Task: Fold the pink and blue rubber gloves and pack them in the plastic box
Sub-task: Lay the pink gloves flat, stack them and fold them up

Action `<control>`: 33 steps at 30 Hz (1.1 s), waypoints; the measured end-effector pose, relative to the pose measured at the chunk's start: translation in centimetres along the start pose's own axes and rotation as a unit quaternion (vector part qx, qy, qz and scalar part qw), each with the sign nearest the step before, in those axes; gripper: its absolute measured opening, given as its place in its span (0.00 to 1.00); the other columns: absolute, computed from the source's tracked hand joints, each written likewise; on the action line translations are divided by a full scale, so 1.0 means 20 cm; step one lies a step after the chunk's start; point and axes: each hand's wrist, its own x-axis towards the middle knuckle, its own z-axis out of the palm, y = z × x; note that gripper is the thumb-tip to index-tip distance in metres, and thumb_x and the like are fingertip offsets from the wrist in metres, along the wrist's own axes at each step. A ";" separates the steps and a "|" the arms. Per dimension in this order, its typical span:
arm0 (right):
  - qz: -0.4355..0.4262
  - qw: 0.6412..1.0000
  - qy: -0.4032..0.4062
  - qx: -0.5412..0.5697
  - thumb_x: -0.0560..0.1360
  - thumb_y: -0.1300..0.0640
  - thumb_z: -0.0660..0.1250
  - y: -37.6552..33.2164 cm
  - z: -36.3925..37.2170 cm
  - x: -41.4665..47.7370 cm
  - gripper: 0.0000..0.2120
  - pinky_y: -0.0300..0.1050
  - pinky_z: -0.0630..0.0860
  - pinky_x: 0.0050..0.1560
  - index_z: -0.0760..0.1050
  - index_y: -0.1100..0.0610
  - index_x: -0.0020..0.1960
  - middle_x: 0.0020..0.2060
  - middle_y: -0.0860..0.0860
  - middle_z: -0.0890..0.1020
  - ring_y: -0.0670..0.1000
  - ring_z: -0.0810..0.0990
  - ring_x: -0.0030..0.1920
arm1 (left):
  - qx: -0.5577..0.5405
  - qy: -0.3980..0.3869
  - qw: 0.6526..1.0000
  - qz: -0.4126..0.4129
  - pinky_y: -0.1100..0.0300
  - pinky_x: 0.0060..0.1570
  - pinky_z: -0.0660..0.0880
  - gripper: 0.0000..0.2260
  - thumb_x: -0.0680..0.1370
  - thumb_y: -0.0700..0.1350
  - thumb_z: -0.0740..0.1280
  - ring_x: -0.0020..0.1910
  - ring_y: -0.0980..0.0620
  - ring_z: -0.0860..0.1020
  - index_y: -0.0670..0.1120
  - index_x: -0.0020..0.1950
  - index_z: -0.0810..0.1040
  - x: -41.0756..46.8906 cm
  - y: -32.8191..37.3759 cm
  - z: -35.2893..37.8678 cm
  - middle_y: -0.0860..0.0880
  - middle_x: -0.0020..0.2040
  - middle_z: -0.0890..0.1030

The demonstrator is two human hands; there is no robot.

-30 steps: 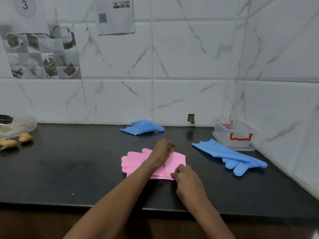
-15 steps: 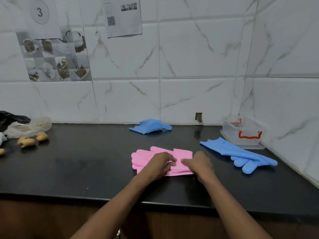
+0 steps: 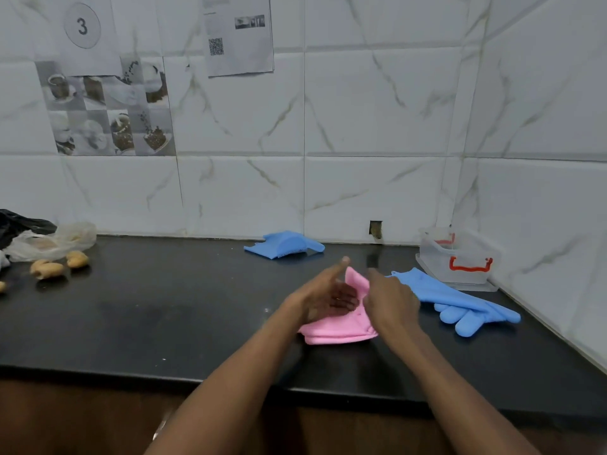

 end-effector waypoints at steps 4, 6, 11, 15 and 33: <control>-0.087 0.996 0.023 0.024 0.80 0.56 0.57 -0.14 0.06 -0.09 0.16 0.46 0.71 0.41 0.67 0.49 0.67 0.47 0.51 0.81 0.54 0.80 0.47 | -0.021 0.007 0.997 -0.070 0.53 0.55 0.77 0.29 0.75 0.63 0.66 0.55 0.45 0.80 0.38 0.59 0.80 0.06 0.06 -0.06 0.41 0.54 0.82; -0.091 0.995 0.025 0.022 0.78 0.54 0.59 -0.17 0.11 -0.14 0.20 0.46 0.71 0.46 0.65 0.49 0.69 0.54 0.51 0.80 0.54 0.78 0.53 | 0.041 0.059 0.994 -0.085 0.53 0.52 0.76 0.11 0.80 0.46 0.64 0.44 0.48 0.80 0.39 0.49 0.79 0.09 0.05 -0.06 0.40 0.46 0.81; -0.076 0.994 -0.053 0.057 0.79 0.47 0.60 -0.11 0.22 -0.23 0.28 0.47 0.70 0.64 0.58 0.52 0.76 0.72 0.55 0.66 0.54 0.67 0.69 | -0.218 0.033 0.970 -0.103 0.42 0.58 0.76 0.14 0.80 0.40 0.66 0.54 0.39 0.80 0.34 0.62 0.72 0.08 -0.08 -0.16 0.35 0.56 0.80; -0.134 0.986 -0.091 0.027 0.82 0.52 0.57 -0.11 0.27 -0.24 0.26 0.51 0.70 0.67 0.53 0.49 0.77 0.78 0.55 0.53 0.57 0.52 0.78 | -0.270 0.052 0.959 -0.062 0.39 0.59 0.76 0.14 0.80 0.41 0.66 0.59 0.36 0.79 0.35 0.62 0.71 0.08 -0.14 -0.17 0.33 0.61 0.78; -0.169 0.963 -0.195 0.078 0.78 0.34 0.50 -0.08 0.30 -0.22 0.27 0.58 0.57 0.74 0.55 0.39 0.76 0.79 0.49 0.50 0.52 0.45 0.79 | 0.333 0.389 0.832 0.213 0.59 0.54 0.74 0.16 0.78 0.40 0.65 0.57 0.50 0.77 0.46 0.65 0.75 0.09 -0.28 -0.23 0.47 0.57 0.79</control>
